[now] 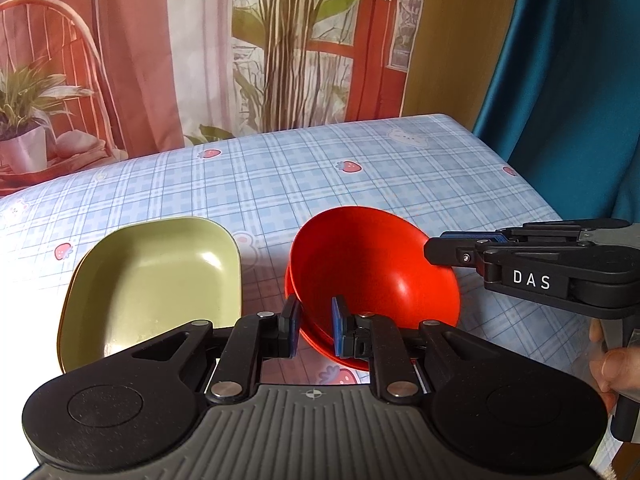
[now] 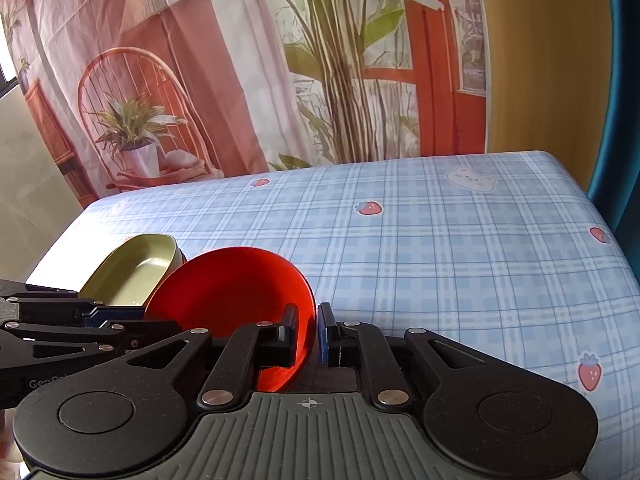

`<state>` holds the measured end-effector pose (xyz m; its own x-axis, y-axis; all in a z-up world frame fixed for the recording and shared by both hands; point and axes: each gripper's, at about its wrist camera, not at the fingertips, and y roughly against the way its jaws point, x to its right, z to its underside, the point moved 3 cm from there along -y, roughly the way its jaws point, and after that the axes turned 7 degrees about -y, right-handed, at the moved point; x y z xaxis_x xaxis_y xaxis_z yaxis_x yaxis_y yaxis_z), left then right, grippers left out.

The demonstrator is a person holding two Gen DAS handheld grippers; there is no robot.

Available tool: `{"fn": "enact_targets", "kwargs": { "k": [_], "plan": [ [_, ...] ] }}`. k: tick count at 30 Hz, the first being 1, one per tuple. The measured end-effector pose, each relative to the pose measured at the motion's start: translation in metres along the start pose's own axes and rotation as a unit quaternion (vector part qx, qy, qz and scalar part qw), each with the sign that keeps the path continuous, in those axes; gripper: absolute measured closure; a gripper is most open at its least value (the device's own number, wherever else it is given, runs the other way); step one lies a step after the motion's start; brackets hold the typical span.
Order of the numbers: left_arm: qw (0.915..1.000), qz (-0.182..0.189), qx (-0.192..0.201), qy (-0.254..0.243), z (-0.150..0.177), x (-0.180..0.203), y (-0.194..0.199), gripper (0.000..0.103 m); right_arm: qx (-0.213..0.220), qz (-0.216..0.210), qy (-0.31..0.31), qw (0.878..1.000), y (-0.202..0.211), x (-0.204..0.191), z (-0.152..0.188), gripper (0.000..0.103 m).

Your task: Organize plates and bowls

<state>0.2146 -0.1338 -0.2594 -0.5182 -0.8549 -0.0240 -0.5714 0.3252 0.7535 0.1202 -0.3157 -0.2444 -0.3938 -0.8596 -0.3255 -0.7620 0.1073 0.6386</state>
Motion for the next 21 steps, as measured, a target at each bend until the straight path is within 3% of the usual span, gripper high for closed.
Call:
{"fn": "enact_targets", "kwargs": {
  "k": [7,21],
  "plan": [
    [0.9999,0.000,-0.004,0.010,0.003,-0.004,0.001,0.085,-0.005,0.001,-0.004,1.000,-0.005,0.002,0.004,0.087],
    [0.9985,0.024,-0.017,0.047,0.009,-0.008,-0.009,0.081,-0.018,-0.012,-0.022,1.000,-0.016,0.005,0.015,0.087]
  ]
}}
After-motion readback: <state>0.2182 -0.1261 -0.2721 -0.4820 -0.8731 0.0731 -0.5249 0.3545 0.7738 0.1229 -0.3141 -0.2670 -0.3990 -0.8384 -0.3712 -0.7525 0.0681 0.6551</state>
